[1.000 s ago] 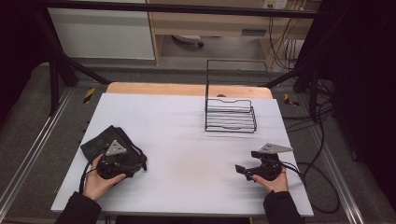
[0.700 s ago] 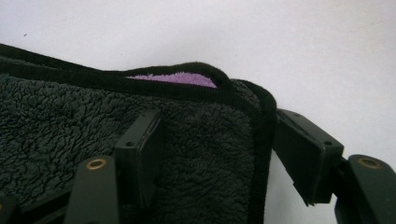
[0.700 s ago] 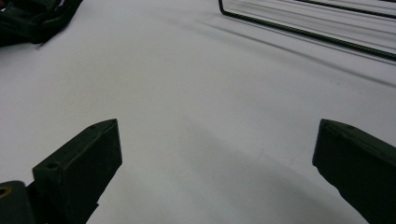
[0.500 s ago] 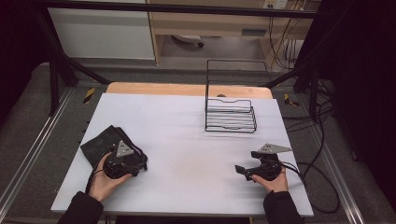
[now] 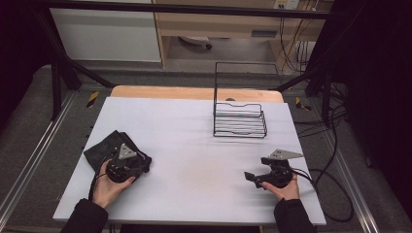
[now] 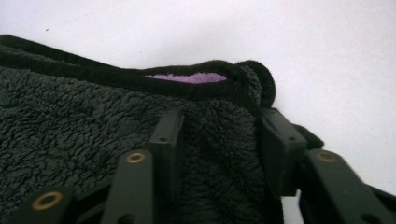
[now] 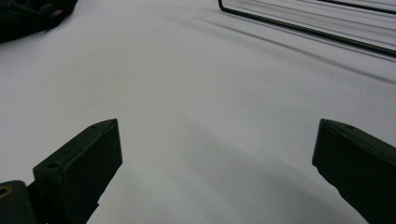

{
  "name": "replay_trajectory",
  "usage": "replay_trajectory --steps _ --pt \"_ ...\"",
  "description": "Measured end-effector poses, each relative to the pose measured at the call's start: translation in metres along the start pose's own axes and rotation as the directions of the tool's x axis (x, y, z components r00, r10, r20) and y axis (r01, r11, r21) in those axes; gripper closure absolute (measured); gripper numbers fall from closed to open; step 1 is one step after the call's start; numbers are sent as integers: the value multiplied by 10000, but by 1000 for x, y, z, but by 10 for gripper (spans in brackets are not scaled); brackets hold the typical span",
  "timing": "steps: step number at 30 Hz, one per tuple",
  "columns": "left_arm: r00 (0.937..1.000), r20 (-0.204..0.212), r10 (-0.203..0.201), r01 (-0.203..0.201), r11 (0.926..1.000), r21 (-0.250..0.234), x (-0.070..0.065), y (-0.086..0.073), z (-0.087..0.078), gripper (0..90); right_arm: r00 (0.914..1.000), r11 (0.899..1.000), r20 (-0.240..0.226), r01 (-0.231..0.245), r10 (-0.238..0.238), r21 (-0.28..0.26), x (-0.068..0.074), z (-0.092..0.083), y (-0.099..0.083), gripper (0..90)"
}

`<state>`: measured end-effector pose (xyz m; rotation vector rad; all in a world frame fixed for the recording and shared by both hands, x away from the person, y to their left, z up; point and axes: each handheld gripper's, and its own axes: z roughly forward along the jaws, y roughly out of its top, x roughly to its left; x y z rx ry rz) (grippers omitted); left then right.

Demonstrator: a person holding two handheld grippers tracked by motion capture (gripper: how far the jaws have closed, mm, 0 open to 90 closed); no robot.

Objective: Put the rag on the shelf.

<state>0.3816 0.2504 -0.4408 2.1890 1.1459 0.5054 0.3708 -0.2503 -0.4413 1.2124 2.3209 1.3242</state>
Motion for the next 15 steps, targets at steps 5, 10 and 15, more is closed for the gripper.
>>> replay_trajectory --steps 5,10,15 --pt "9998 4 -181 181 9998 -36 7 -1 -1 716 10000 10000 6 6 -6 15 0 1 0 22" --pt "9999 -18 -116 116 9999 -54 7 -1 -1 735 10000 10000 -9 6 -6 25 0 0 0 24" --pt "9996 153 -231 234 9996 -179 9 -1 -3 729 10000 10000 -30 7 -6 65 0 1 0 24"
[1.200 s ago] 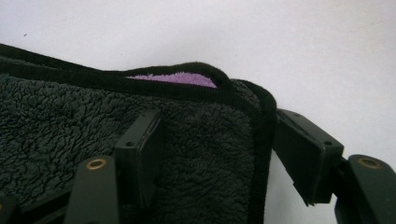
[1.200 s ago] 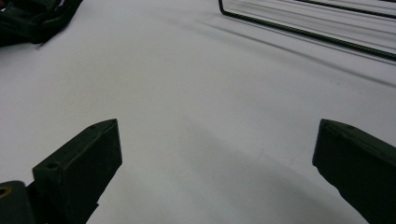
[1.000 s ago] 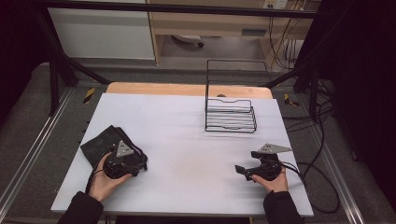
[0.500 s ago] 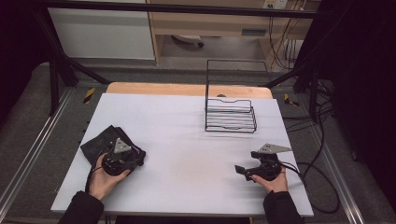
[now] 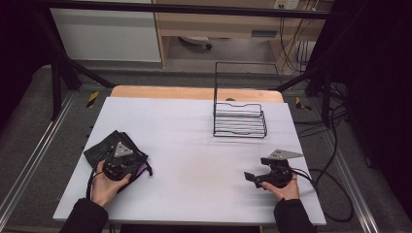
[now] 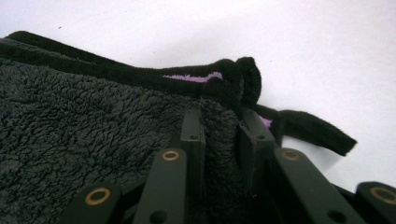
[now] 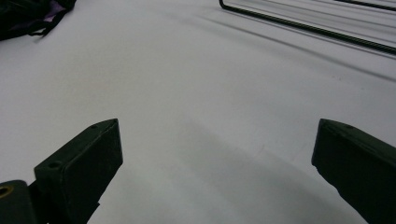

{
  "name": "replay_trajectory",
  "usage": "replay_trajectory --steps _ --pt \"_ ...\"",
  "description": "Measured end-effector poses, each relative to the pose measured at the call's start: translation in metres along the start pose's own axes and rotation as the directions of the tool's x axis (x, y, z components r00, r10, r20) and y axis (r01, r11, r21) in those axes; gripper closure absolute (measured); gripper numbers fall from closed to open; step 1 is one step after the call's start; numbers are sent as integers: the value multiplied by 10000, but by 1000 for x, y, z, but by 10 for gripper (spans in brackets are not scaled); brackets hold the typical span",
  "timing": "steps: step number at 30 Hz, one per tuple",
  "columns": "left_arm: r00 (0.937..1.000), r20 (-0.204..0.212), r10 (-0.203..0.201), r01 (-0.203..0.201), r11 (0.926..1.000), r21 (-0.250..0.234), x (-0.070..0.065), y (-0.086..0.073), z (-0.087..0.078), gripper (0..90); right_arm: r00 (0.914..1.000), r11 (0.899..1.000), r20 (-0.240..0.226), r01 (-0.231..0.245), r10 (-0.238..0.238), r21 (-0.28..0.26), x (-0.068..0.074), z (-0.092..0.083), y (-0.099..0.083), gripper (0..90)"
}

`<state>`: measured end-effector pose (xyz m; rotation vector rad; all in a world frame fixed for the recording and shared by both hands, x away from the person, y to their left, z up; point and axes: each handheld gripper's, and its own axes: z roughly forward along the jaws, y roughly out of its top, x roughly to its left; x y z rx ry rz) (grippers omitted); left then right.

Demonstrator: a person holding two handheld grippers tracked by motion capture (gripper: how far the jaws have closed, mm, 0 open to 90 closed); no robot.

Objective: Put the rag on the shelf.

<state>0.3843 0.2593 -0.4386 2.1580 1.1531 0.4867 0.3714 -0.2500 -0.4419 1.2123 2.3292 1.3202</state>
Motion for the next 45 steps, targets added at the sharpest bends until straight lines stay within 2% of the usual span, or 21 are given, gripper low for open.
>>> replay_trajectory --steps 3,6,8,10,16,19,24,25,27,31,35,39,45 --pt "9989 458 -25 38 9996 -288 -4 2 -4 652 10000 10000 12 -4 4 15 0 0 0 24" --pt "9980 627 32 -12 9995 -325 -9 4 -4 572 10000 10000 3 -27 27 -23 0 0 0 24" --pt "9984 445 336 -333 9994 -77 -14 3 3 532 10000 10000 15 -10 10 -21 0 -1 0 24" --pt "9984 376 427 -425 9991 -83 -15 2 4 515 10000 10000 6 -27 27 -21 0 -1 0 24" --pt "9937 -392 1050 -1046 9945 111 -25 2 8 530 10000 10000 18 -30 30 -27 0 -1 0 24" --pt "9908 -686 1164 -1159 9932 119 -29 1 10 531 10000 10000 26 -34 34 -39 0 -1 0 24" --pt "9910 -952 945 -919 9953 312 -29 4 10 598 10000 10000 22 -52 52 -44 0 -1 0 24" --pt "9915 -982 849 -823 9961 302 -28 5 9 662 10000 10000 14 -53 53 -46 0 -1 0 24" --pt "9909 -1088 787 -761 9967 277 -26 4 9 720 10000 10000 16 -53 53 -43 0 -1 0 24" --pt "9911 -1092 766 -744 9969 240 -24 4 8 758 10000 10000 6 -43 43 -34 0 -1 0 24" --pt "9970 -672 376 -375 9993 20 -17 3 6 790 10000 10000 -29 -58 58 -12 0 -1 0 25" --pt "9994 -31 -349 348 9988 -352 -7 1 0 799 10000 10000 -43 -31 30 -37 0 -1 0 26" --pt "9983 150 -559 568 9962 -665 -5 3 -7 800 10000 10000 -61 -55 55 -18 0 -1 0 28"
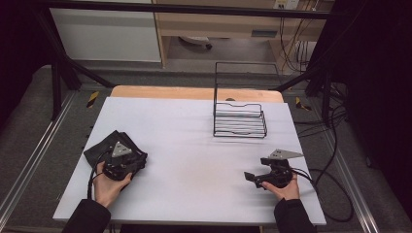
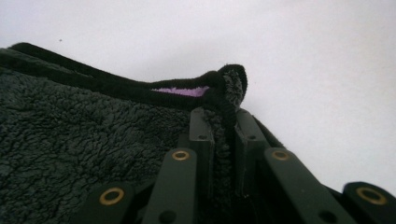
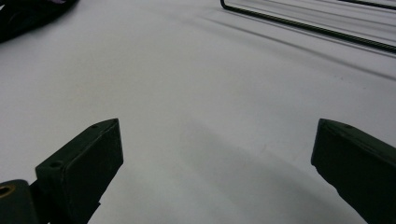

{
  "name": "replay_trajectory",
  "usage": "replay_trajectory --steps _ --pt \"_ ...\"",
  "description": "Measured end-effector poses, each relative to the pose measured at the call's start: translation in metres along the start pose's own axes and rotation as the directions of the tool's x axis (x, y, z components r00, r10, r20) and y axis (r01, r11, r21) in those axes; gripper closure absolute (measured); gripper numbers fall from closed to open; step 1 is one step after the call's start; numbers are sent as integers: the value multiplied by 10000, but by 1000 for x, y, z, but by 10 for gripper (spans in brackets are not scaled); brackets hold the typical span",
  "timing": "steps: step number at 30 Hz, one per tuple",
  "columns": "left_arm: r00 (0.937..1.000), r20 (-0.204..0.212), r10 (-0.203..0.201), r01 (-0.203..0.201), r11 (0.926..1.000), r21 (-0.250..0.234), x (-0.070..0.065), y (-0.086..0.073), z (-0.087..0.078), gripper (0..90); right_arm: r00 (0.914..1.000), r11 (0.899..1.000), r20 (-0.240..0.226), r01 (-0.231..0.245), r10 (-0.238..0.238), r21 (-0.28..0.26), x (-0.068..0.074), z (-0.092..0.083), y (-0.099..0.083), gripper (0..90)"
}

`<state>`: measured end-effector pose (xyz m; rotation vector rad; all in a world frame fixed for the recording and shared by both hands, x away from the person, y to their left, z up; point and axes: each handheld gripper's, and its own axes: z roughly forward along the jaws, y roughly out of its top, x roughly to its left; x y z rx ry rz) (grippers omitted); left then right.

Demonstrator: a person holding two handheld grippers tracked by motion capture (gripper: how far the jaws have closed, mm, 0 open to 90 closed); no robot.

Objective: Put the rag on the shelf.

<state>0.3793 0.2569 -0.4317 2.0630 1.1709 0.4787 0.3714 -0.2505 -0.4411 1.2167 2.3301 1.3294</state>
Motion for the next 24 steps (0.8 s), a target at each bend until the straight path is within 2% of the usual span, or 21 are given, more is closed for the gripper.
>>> replay_trajectory --steps 2,12,19,24 --pt "9997 137 -223 226 9994 -246 3 1 -5 800 10000 10000 -12 -10 10 -13 0 0 0 29" --pt "9974 286 -665 685 9949 -745 5 6 -15 800 10000 10000 2 -8 8 46 0 1 0 31" --pt "9952 620 -759 820 9913 -1026 -2 13 -16 800 10000 10000 24 27 -27 52 0 1 0 32" --pt "9949 698 -734 806 9911 -1063 -8 18 -16 799 10000 10000 60 60 -60 38 -1 1 0 32"
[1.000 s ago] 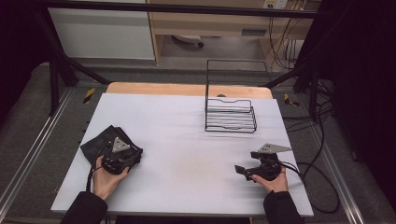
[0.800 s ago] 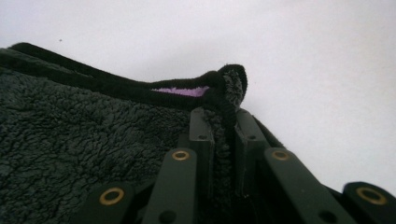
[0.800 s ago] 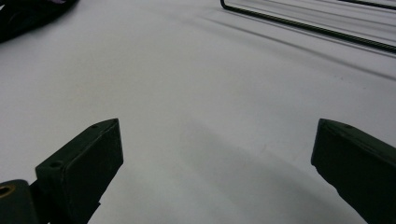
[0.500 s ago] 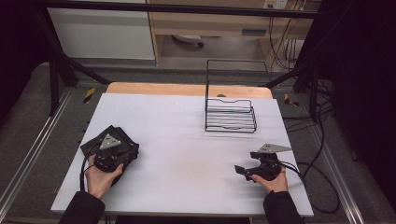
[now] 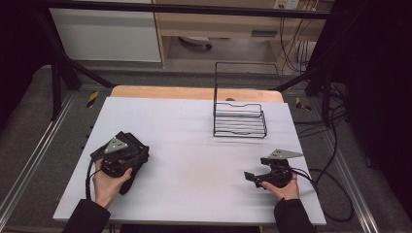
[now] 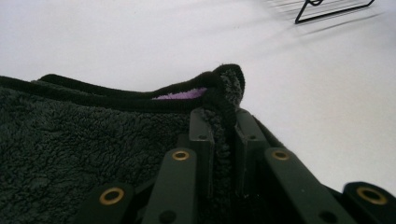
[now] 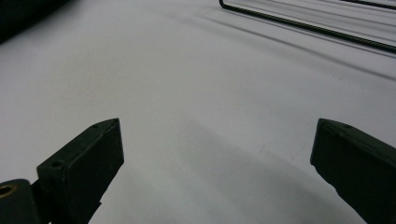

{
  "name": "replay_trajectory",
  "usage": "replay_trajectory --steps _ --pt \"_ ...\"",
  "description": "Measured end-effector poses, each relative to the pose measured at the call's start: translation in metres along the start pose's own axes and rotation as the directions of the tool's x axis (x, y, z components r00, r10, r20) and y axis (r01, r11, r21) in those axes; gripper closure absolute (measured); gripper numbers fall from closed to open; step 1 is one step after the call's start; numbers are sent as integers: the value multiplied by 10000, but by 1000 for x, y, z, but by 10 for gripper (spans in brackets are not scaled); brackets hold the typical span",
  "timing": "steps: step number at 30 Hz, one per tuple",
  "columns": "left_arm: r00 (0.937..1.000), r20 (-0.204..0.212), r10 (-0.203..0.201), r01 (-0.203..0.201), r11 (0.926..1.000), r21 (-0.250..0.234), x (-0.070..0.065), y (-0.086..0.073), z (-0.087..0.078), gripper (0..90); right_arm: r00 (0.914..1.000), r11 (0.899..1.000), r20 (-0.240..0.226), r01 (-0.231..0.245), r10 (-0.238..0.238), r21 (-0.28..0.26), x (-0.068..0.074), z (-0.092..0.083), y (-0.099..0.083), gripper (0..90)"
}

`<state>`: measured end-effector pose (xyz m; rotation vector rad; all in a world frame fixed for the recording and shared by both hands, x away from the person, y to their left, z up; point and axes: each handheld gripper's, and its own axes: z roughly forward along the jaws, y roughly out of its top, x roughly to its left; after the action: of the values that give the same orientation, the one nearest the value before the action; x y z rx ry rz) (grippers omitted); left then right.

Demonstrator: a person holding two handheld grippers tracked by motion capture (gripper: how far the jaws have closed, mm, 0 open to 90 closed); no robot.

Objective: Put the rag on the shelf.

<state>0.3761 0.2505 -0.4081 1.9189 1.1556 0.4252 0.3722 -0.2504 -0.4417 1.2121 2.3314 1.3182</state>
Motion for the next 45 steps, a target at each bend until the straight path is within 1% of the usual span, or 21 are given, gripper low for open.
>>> replay_trajectory --steps 9,16,17,18,22,23,24,25,26,27,28,29,30,31,32,33,34,37,38,42,45 --pt "9996 208 203 -204 9998 69 -15 9 8 798 10000 10000 35 -33 33 5 0 0 0 32" --pt "9974 548 462 -467 9989 87 -34 17 18 798 10000 10000 30 -14 14 4 0 -1 0 32" --pt "9969 606 505 -512 9986 107 -37 18 20 798 10000 10000 41 -12 12 4 0 -1 0 32" --pt "9959 715 561 -572 9983 127 -43 20 23 798 10000 10000 35 -8 8 5 0 -1 0 32" --pt "9945 864 595 -610 9980 140 -51 23 26 798 10000 10000 51 -42 42 31 1 -1 0 32" --pt "9939 919 614 -629 9979 137 -54 24 28 798 10000 10000 58 -24 24 27 0 -1 0 32" --pt "9923 1016 715 -735 9971 168 -59 26 30 798 10000 10000 61 -21 21 26 0 -1 0 32" --pt "9923 1016 715 -735 9971 168 -59 26 30 798 10000 10000 57 -22 22 30 0 -1 0 32" --pt "9914 1080 742 -766 9969 183 -63 26 31 798 10000 10000 57 -23 23 30 0 -1 0 32" --pt "9894 1221 793 -821 9965 183 -69 28 34 798 10000 10000 61 -20 20 32 0 -1 0 32" --pt "9886 1221 880 -910 9957 191 -73 29 35 798 10000 10000 57 -10 9 28 0 -1 0 32" --pt "9886 1221 880 -910 9957 191 -73 29 35 798 10000 10000 57 -10 9 28 0 -1 0 32" --pt "9876 1243 956 -992 9948 228 -76 30 37 798 10000 10000 65 -14 14 24 0 -1 0 32" --pt "9856 1393 962 -1003 9947 224 -80 30 39 798 10000 10000 67 -24 24 23 0 -1 0 32" --pt "9846 1443 987 -1029 9945 217 -84 31 41 798 10000 10000 67 -24 24 23 0 -1 0 32" --pt "9817 1577 1067 -1118 9934 243 -90 32 43 798 10000 10000 71 -6 6 10 0 -1 0 32" --pt "9817 1577 1067 -1118 9934 243 -90 32 43 798 10000 10000 70 -17 17 16 0 -1 0 32" --pt "9760 1785 1244 -1321 9907 316 -101 33 48 798 10000 10000 70 -14 14 20 0 -1 0 32" --pt "9750 1842 1242 -1325 9906 336 -105 33 49 798 10000 10000 68 -7 7 16 0 -1 0 32" --pt "9644 2159 1529 -1666 9849 464 -120 34 54 798 10000 10000 73 -5 5 10 0 -2 0 32" --pt "9575 2353 1669 -1835 9817 504 -131 35 57 797 10000 10000 72 2 -2 -5 0 -2 0 32"
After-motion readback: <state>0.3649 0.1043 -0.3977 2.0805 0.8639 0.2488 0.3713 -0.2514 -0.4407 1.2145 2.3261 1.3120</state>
